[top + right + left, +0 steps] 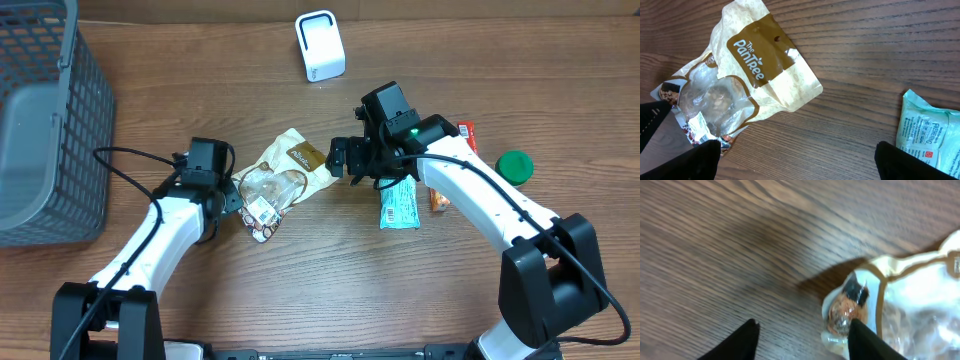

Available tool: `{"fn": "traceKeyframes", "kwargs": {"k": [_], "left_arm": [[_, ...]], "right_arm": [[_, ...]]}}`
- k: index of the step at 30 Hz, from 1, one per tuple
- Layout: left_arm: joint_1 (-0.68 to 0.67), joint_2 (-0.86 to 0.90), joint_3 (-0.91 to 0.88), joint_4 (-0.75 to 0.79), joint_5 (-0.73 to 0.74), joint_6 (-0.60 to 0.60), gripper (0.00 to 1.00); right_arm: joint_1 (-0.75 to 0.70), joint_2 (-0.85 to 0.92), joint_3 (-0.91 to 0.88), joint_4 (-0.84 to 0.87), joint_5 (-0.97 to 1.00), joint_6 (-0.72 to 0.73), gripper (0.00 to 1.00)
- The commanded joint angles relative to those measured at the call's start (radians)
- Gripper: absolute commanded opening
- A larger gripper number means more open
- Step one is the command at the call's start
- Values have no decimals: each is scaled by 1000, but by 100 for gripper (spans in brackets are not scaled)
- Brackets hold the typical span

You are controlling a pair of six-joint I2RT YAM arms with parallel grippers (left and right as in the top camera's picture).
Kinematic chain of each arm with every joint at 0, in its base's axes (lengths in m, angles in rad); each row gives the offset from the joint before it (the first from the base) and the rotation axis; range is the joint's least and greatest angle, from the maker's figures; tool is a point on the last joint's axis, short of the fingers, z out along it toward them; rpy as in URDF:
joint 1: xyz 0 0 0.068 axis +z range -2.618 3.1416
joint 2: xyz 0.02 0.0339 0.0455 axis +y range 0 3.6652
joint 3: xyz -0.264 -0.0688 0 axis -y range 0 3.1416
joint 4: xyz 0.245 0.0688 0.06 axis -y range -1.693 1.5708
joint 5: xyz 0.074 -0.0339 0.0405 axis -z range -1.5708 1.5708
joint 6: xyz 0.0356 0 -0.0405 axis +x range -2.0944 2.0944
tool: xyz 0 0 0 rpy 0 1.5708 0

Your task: Scan the item barcode

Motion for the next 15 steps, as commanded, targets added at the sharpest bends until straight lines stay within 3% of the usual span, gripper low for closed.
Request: {"fn": "traceKeyframes", "kwargs": {"k": [1, 15], "left_arm": [[19, 4, -3, -17, 103, 83, 53], [20, 4, -3, -44, 100, 91, 60]], "right_arm": [[2, -3, 17, 3, 4, 4, 100], [2, -3, 17, 3, 4, 4, 100]]}}
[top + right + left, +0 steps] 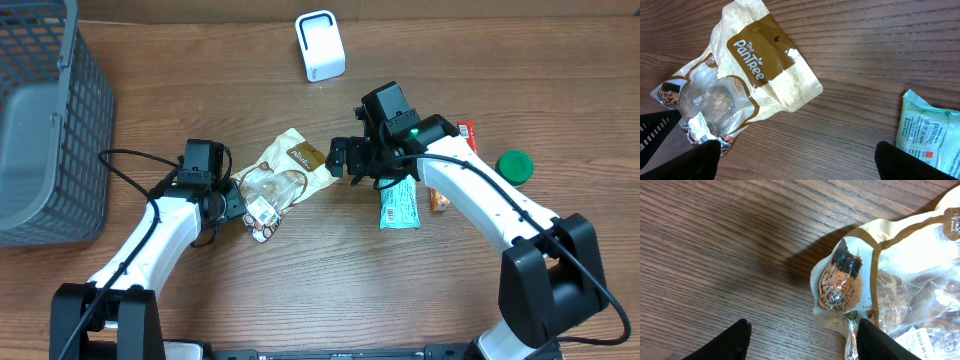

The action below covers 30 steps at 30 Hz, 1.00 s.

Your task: Scan the item barcode

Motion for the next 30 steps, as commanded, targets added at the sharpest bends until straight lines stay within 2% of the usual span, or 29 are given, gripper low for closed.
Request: {"fn": "traceKeyframes", "kwargs": {"k": [1, 22, 25, 30], "left_arm": [[6, 4, -2, -3, 13, 22, 61], [6, 4, 2, 2, 16, 23, 67], [6, 4, 18, 0, 39, 51, 70], [7, 4, 121, -89, 62, 76, 73]], "right_arm": [[2, -3, 17, 3, 4, 4, 100], [2, -3, 17, 3, 4, 4, 100], [2, -3, 17, 3, 4, 4, 100], [2, -3, 17, 3, 4, 4, 100]]}}
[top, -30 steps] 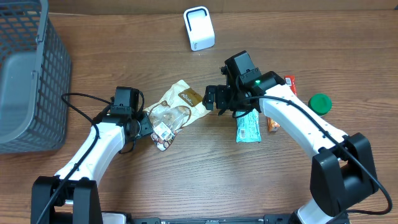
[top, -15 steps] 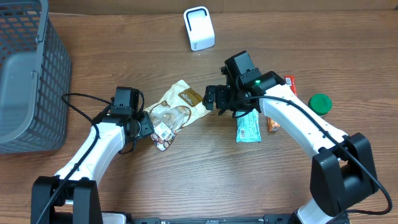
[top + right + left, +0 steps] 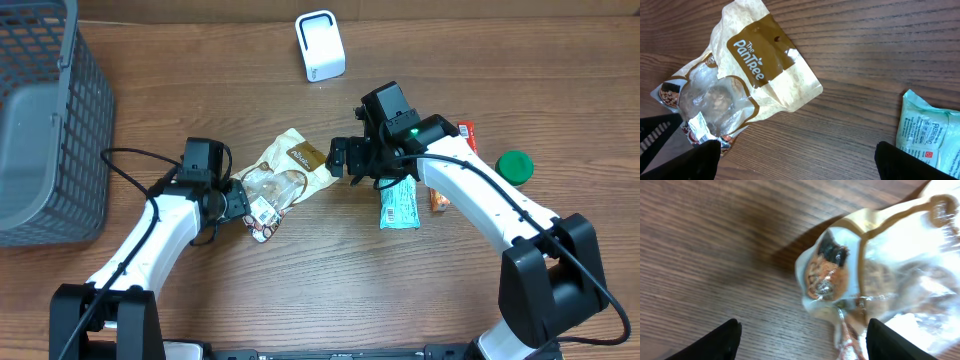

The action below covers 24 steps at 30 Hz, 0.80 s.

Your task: Scan the item barcode

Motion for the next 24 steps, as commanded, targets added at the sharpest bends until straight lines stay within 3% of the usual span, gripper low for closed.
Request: {"fn": "traceKeyframes", "kwargs": {"k": [1, 9, 18, 24], "left_arm": [[7, 4, 113, -62, 27, 55, 74], [7, 4, 294, -215, 23, 61, 82], [17, 6, 298, -240, 31, 32, 92], [17, 6, 298, -224, 31, 32, 92]], "right_arm": [[2, -3, 17, 3, 4, 3, 100], [2, -3, 17, 3, 4, 3, 100], [2, -3, 17, 3, 4, 3, 100], [2, -3, 17, 3, 4, 3, 100]]}}
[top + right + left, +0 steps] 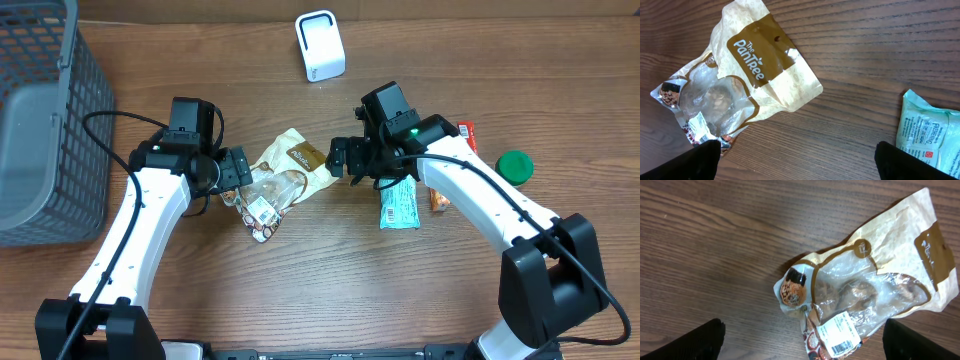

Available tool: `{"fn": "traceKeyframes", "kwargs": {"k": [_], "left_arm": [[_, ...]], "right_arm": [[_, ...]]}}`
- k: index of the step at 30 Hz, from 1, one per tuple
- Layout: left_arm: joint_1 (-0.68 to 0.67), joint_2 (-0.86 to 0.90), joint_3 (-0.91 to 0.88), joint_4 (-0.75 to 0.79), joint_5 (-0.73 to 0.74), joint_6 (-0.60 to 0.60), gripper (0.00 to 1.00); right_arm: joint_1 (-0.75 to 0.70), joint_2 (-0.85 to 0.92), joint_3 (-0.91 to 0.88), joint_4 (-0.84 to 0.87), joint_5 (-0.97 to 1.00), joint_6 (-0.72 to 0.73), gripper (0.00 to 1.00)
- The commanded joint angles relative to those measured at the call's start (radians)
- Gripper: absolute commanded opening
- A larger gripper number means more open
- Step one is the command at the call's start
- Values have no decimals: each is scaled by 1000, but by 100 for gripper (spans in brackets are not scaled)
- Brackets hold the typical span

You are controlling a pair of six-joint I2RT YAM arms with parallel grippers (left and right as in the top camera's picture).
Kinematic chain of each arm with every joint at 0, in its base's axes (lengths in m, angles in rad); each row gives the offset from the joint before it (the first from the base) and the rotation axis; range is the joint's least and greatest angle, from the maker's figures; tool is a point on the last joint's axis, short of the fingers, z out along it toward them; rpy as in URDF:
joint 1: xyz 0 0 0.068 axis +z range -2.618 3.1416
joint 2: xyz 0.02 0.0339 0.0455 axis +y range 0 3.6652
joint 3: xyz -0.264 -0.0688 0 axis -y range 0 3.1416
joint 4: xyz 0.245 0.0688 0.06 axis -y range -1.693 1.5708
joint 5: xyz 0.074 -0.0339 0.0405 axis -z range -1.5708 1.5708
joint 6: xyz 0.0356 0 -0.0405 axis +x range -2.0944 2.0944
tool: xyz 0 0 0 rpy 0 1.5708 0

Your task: Scan the item barcode

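Note:
A beige and brown "The PanTree" snack bag (287,172) lies flat at the table's middle, with a clear window and a white barcode label (840,336) at its near end. My left gripper (802,345) hangs open and wide above the bag's left end (230,178), holding nothing. The whole bag (865,290) shows under it. Just right of the bag (752,80), my right gripper (350,160) is open too and empty (797,162). At the far edge stands a white scanner (320,45).
A grey wire basket (45,120) fills the far left. Under the right arm lies a green-white packet (400,205), also at the right wrist view's edge (932,132). An orange bar (439,201), a red wrapper (468,132) and a green cap (515,165) lie further right.
My left gripper has drawn back and up from the bag's left corner, so its view now takes in the whole bag. Its jaws stand wider. The right arm and bag have not moved.
My left gripper was open and low at the bag's left corner, one finger by the corner. It stayed close there, its fingers showing farther apart each time. Now it is high above the bag, empty. My right gripper stayed open beside the bag throughout.

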Motion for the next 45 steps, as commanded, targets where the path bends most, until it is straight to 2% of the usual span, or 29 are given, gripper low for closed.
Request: {"fn": "traceKeyframes", "kwargs": {"k": [1, 10, 14, 18, 22, 32, 34, 37, 42, 45], "left_arm": [[10, 3, 14, 10, 11, -8, 92], [10, 4, 13, 16, 8, -32, 93], [8, 6, -10, 23, 12, -93, 96], [3, 30, -50, 51, 16, -102, 97], [3, 87, -76, 84, 91, -101, 98], [3, 266, -76, 148, 162, -59, 97], [4, 288, -76, 158, 163, -59, 90], [4, 310, -76, 160, 175, -59, 71], [4, 315, -76, 156, 197, -50, 54], [4, 315, -76, 156, 204, -39, 37]], "right_arm": [[2, -3, 17, 3, 4, 3, 100], [2, -3, 17, 3, 4, 3, 100], [2, -3, 17, 3, 4, 3, 100], [2, -3, 17, 3, 4, 3, 100], [2, -3, 17, 3, 4, 3, 100], [2, -3, 17, 3, 4, 3, 100], [2, -3, 17, 3, 4, 3, 100], [2, -3, 17, 3, 3, 3, 100], [2, -3, 17, 3, 4, 3, 100], [2, -3, 17, 3, 4, 3, 100]]}}
